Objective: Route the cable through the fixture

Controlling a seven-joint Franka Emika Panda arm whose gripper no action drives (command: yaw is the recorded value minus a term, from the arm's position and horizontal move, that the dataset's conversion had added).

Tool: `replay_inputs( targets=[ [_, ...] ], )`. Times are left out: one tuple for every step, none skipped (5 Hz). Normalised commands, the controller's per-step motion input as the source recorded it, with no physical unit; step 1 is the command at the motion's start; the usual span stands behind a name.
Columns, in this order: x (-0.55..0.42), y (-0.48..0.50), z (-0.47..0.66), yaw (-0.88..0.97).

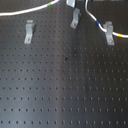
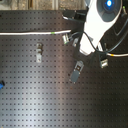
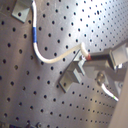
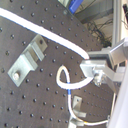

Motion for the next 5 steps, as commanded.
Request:
replay_inputs(
  targets=[
    [-0.026,-0.017,0.03,0.00],
    [-0.308,-0.030,0.15,0.00],
    [-0.391,-0.041,0.16,0.00],
    [-0.318,0.143,0.15,0.00],
    [-0.256,0.125,0.23,0.00]
  ],
)
